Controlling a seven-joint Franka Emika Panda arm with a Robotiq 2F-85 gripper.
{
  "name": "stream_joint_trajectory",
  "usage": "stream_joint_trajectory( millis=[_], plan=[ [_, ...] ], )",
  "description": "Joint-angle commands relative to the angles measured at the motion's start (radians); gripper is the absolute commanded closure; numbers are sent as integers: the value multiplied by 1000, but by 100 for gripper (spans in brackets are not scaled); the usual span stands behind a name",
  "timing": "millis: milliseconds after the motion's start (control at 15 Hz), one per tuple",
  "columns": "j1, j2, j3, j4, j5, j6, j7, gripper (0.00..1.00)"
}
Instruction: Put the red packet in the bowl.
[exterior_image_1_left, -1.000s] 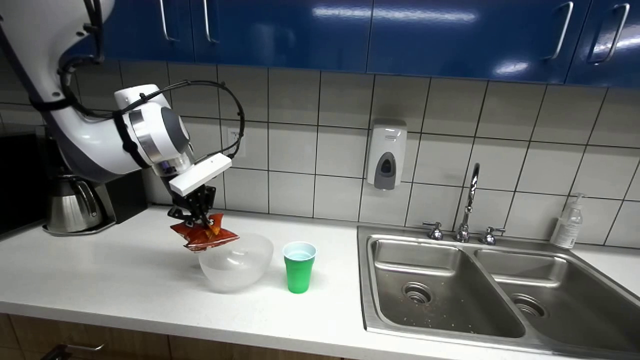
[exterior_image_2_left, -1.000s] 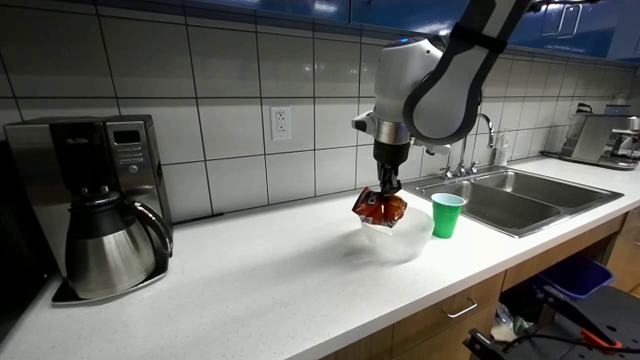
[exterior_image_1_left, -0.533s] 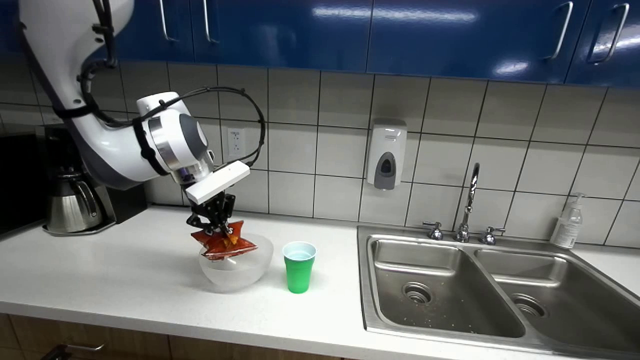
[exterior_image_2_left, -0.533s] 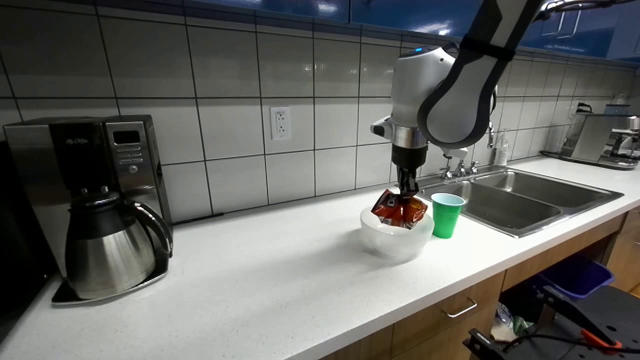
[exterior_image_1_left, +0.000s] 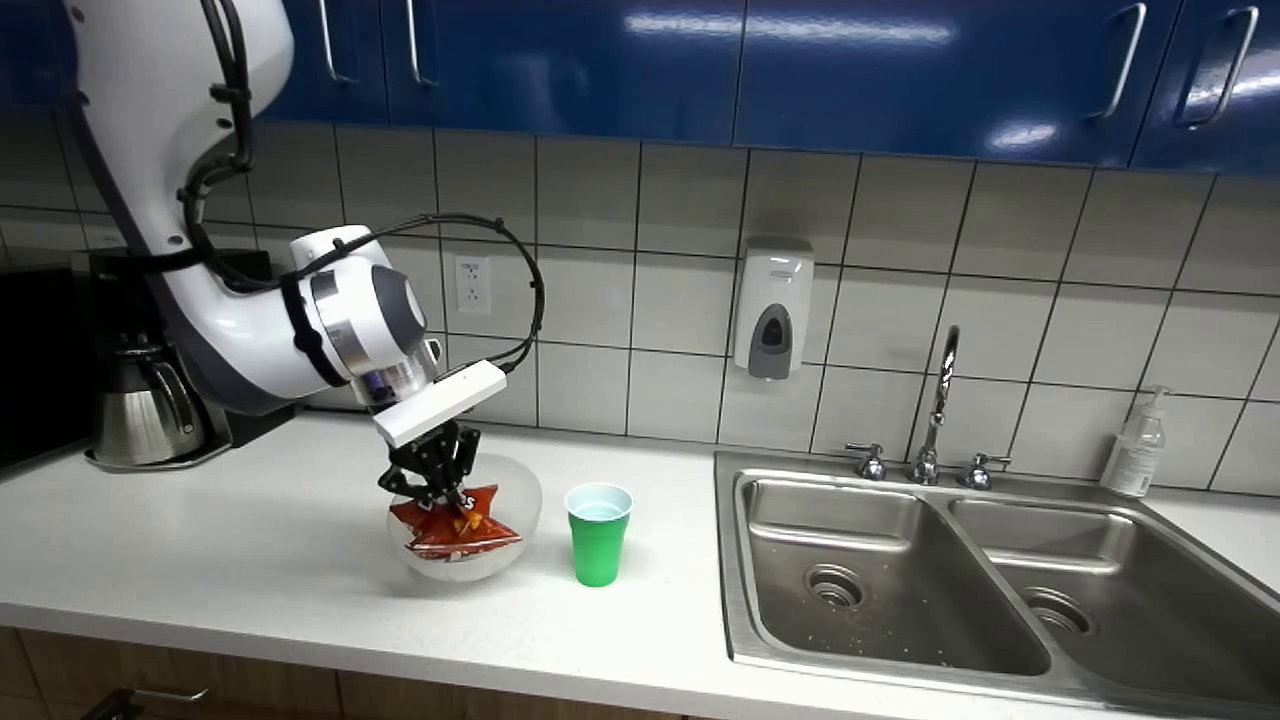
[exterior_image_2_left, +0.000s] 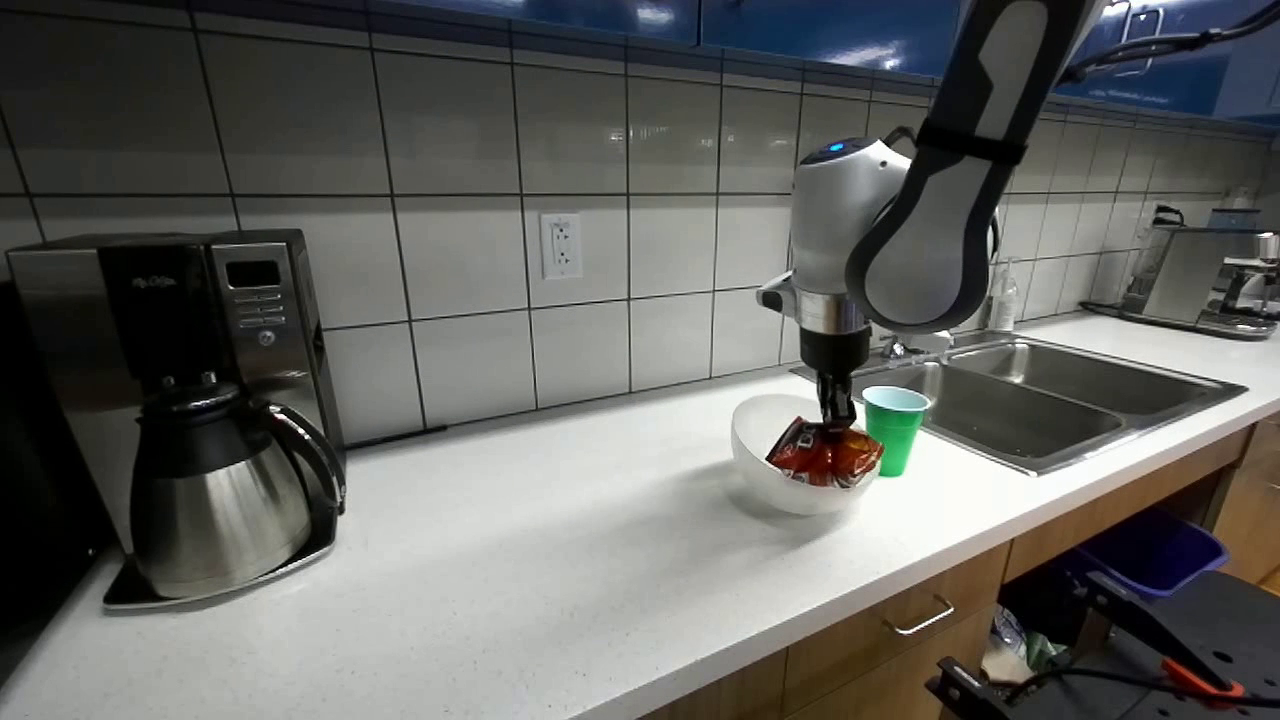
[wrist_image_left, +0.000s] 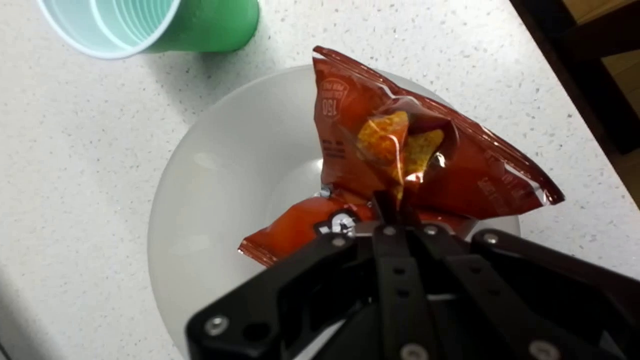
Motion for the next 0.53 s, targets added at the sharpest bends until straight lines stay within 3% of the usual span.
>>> stream_joint_trajectory(
  millis=[0,67,467],
  plan=[
    [16,19,-11,9,-6,-3,45,85],
    [17,21,-10,9,-4,-6,50,72],
    [23,30,-15,15,-14,-8,78,27]
  ],
)
